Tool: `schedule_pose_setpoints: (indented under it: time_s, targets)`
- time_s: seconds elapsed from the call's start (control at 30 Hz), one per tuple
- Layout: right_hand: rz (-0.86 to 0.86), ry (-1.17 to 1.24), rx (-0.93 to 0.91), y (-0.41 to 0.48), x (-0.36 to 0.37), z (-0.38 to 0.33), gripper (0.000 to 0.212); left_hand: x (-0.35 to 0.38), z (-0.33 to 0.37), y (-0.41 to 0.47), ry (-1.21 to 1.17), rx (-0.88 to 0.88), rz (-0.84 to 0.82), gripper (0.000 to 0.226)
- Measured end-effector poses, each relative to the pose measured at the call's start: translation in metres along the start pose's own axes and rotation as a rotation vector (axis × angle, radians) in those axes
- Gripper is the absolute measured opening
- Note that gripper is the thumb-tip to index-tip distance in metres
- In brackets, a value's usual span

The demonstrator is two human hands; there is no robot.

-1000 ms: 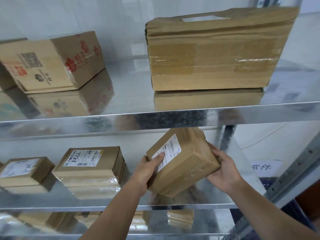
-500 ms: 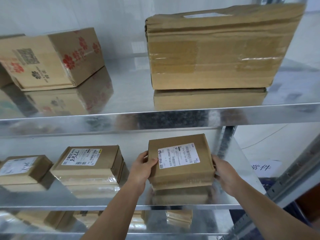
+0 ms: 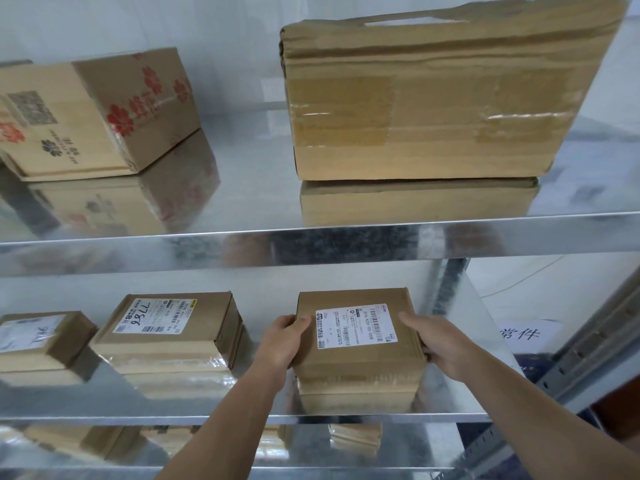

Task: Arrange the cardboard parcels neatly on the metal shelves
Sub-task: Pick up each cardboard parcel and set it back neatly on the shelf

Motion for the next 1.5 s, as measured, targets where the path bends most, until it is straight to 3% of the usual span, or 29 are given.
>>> schedule_pose_setpoints:
  time_s: [0.3, 0.5, 1.03, 1.3, 1.5]
  targets:
    - [0.005, -0.119, -0.04, 0.006, 0.004, -0.005, 0.026, -0.001, -0.003, 0.005, 0.029, -0.076, -0.063, 0.024]
    - [0.048, -0.168, -0.108, 0.005, 0.003, -0.01, 0.028, 0.001, 0.001, 0.011, 0.086, -0.014, -0.038, 0.02]
    - [0.077, -0.173, -0.077, 0.007, 0.004, -0.009, 0.024, 0.002, 0.003, 0.009, 0.129, -0.021, -0.025, 0.014]
    - [-0.01, -0.107, -0.021, 0.004, 0.002, -0.009, 0.023, -0.002, 0.008, -0.006, 0.105, -0.043, -0.064, 0.012]
    - [-0.028, 0.272, 0.076, -0.007, -0.002, -0.017, 0.046, -0.015, 0.015, -0.012, -0.024, -0.035, -0.058, 0.018]
Point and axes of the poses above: each hand's wrist, its own y-axis towards the middle knuckle, its own x-axis out of the palm, z = x × y, the point moved 9 cm from there along y, towards the middle knuckle, and after that the axes turned 14 degrees about z, right-handed, at the moved point
